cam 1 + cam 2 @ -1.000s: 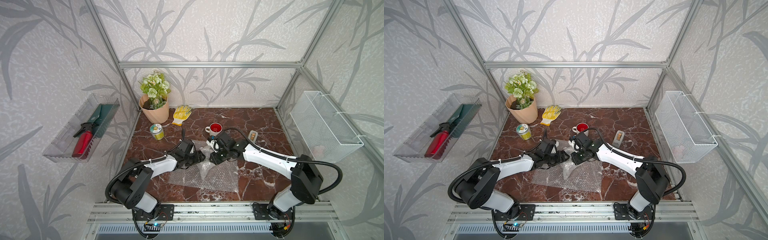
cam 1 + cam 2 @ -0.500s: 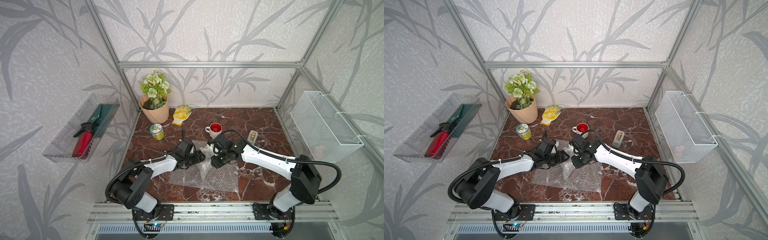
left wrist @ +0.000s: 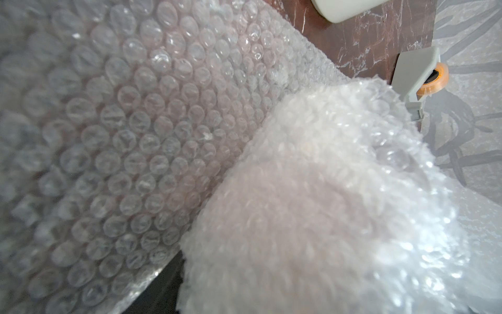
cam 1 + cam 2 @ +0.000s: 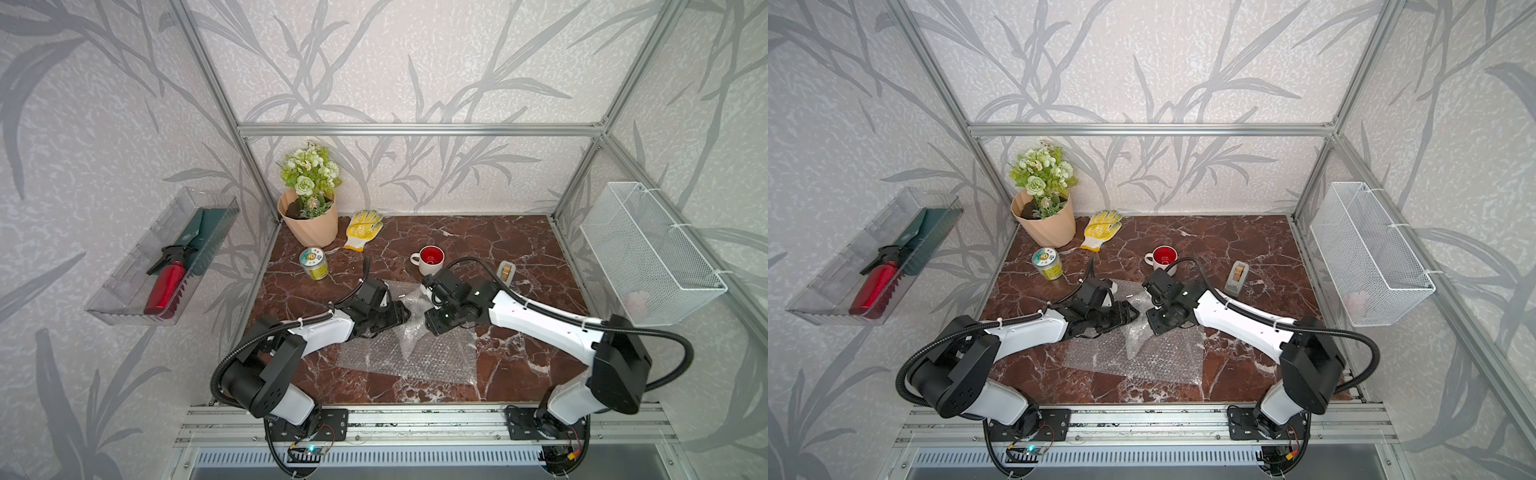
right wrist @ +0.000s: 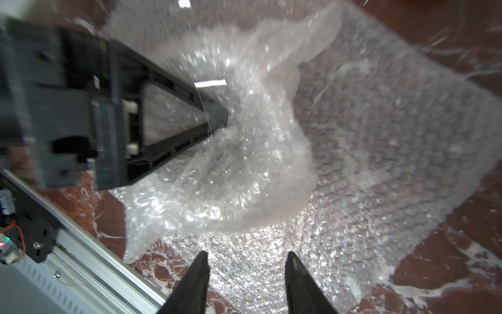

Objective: Wrap mugs in bubble wrap
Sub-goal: Stick the tape on the bubble wrap.

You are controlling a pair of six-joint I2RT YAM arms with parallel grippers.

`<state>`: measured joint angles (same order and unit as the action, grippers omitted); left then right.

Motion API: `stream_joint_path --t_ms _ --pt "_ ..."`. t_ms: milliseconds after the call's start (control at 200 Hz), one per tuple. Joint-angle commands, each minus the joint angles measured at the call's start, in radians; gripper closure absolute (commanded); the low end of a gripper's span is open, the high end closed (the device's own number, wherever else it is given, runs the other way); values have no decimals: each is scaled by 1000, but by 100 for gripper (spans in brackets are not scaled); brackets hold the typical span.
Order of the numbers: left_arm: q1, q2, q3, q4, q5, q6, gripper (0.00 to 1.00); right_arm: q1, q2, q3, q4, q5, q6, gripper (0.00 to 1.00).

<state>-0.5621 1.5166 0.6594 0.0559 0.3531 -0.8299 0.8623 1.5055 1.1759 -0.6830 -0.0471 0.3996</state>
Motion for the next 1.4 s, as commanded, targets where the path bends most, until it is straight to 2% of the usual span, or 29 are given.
stream_joint_path --t_ms 0,100,165,250,340,710,1115,1395 --pt "-4 30 -14 -105 -13 4 31 -9 -86 13 46 39 11 59" --pt "-4 31 -12 -108 -13 3 31 -41 -24 46 112 -87 38 78" --pt "-4 30 -11 -109 -13 3 31 -43 46 92 119 -132 40 87" --pt "-5 33 -9 -110 -14 3 31 -43 132 155 111 -182 46 96" --pt "-5 33 -7 -110 -13 3 31 -43 194 196 114 -205 62 100" --pt "-6 36 -9 -108 -14 3 31 -43 241 134 226 -184 140 100" --pt "-6 41 -9 -105 -15 3 31 -14 282 3 161 -99 152 100" --pt "-6 39 -12 -106 -15 3 31 -11 285 46 73 -65 114 100"
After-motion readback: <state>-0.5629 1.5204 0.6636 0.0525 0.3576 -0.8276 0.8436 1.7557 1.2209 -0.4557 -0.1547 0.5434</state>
